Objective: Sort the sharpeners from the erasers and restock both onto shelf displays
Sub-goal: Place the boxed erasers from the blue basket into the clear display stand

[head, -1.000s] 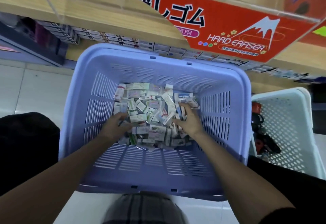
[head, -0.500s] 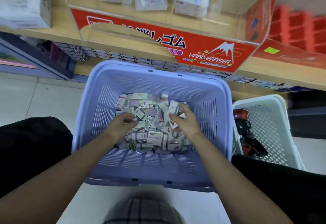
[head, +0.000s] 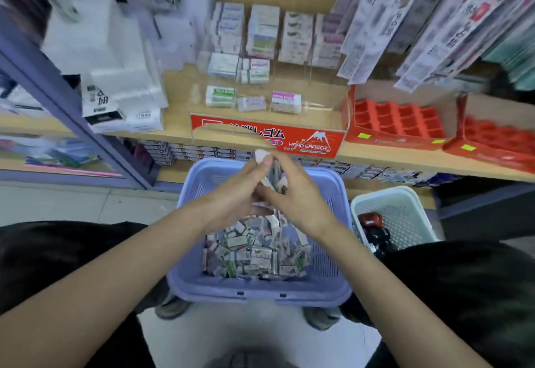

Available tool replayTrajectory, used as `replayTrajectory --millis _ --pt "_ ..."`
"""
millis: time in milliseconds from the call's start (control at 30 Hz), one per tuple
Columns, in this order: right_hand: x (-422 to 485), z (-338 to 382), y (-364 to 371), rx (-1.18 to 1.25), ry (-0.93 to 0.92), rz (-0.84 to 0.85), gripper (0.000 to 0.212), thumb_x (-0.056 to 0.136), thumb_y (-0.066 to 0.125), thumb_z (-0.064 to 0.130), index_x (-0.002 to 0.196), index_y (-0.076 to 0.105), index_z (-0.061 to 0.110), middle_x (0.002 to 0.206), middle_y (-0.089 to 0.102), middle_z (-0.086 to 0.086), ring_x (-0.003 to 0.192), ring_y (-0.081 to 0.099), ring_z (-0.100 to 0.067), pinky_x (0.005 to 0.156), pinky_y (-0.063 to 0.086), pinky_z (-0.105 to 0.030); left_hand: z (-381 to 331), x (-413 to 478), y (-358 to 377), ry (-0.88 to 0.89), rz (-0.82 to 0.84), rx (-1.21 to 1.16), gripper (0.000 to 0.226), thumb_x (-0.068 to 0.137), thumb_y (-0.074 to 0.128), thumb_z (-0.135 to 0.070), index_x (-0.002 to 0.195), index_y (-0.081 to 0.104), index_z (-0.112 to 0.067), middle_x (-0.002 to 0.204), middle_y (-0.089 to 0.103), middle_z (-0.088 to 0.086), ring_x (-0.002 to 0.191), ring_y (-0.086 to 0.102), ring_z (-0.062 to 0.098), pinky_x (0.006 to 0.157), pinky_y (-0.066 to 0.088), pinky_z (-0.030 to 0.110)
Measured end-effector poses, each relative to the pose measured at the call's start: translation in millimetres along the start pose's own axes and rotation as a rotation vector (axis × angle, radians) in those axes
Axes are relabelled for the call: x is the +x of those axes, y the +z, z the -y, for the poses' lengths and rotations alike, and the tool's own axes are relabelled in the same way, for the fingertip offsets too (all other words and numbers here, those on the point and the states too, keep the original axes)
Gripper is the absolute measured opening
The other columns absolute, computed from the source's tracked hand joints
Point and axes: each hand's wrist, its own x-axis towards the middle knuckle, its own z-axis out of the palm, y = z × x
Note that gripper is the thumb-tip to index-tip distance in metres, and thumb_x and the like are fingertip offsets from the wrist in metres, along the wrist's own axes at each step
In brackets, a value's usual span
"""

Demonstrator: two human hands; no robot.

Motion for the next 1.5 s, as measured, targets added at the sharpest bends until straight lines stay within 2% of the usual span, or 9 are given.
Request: replayTrajectory --millis 67,133,200,300,433,733,933,1233,1500 --pt "-3 17 -9 -0.014 -0.029 0.061 0.071 0.088 0.065 0.022 0.145 0.023 0.029 0.134 0.042 0.006 0.118 0.043 -0.007 0.089 0.037 -0.02 -14 -10 5 0.097 -0.037 0.045 0.034 0.096 0.043 -0.04 0.128 0.046 -0.028 0.12 0.061 0.005 0.096 0.064 0.026 0.086 0.055 0.046" --pt "-3 29 -20 0.071 0.026 0.119 0.075 0.089 0.062 0.011 0.146 0.014 0.022 0.13 0.046 0.0 0.097 0.055 -0.004 0.084 0.045 -0.023 -24 -14 3 0.137 -0.074 0.049 0.029 0.097 0.044 -0.034 0.122 0.05 -0.022 0.113 0.065 0.003 0.083 0.068 0.021 0.073 0.058 0.04" --pt "-3 37 -26 0.192 0.084 0.127 0.062 0.087 0.06 0.0 0.132 0.021 0.018 0.12 0.055 -0.013 0.071 0.057 -0.008 0.073 0.05 -0.03 -33 -15 2 0.069 -0.095 -0.059 0.033 0.097 0.044 -0.032 0.124 0.049 -0.013 0.102 0.067 0.009 0.076 0.067 0.027 0.068 0.06 0.042" --pt "4 35 -28 0.245 0.119 0.015 0.045 0.079 0.06 -0.002 0.098 0.029 0.025 0.117 0.056 -0.018 0.075 0.056 -0.021 0.075 0.051 -0.046 -42 -11 0 -0.014 -0.138 -0.181 0.034 0.098 0.044 -0.03 0.125 0.046 -0.008 0.082 0.067 0.012 0.068 0.067 0.028 0.066 0.06 0.044" --pt "13 26 -32 0.167 0.152 -0.083 0.031 0.082 0.057 -0.005 0.09 0.044 0.021 0.091 0.058 -0.009 0.079 0.058 -0.039 0.074 0.05 -0.058 -45 -7 -9 0.014 -0.244 -0.181 0.025 0.099 0.043 -0.03 0.119 0.044 -0.016 0.098 0.06 0.015 0.082 0.066 0.026 0.071 0.057 0.044" --pt "31 29 -31 0.477 0.117 -0.295 0.023 0.082 0.067 -0.003 0.089 0.06 0.017 0.089 0.07 -0.008 0.076 0.066 -0.015 0.06 0.053 -0.023 -54 0 -18 0.106 -0.276 -0.338 0.027 0.098 0.043 -0.028 0.12 0.042 -0.013 0.112 0.063 0.018 0.093 0.068 0.03 0.071 0.059 0.04" --pt "35 30 -22 0.618 0.193 -0.304 0.024 0.081 0.069 -0.001 0.092 0.058 0.016 0.101 0.065 -0.022 0.092 0.065 -0.034 0.076 0.058 -0.035 -55 5 -12 0.133 -0.324 -0.371 0.036 0.098 0.045 -0.022 0.13 0.042 -0.006 0.11 0.064 0.021 0.081 0.07 0.024 0.067 0.06 0.035" --pt "29 37 -20 0.748 0.168 -0.13 0.037 0.081 0.063 -0.01 0.112 0.057 0.011 0.1 0.068 -0.003 0.088 0.067 -0.013 0.078 0.053 -0.02 -62 3 -10 0.111 -0.326 -0.522 0.022 0.097 0.047 -0.022 0.107 0.054 -0.004 0.099 0.07 0.016 0.08 0.072 0.025 0.062 0.06 0.033" --pt "31 45 -25 0.677 0.104 -0.264 0.039 0.077 0.069 -0.008 0.104 0.056 0.016 0.105 0.066 -0.012 0.081 0.067 -0.014 0.075 0.053 -0.023 -66 -2 -3 0.13 -0.308 -0.335 0.03 0.097 0.046 -0.03 0.117 0.052 -0.01 0.118 0.064 0.02 0.103 0.066 0.03 0.086 0.053 0.05"
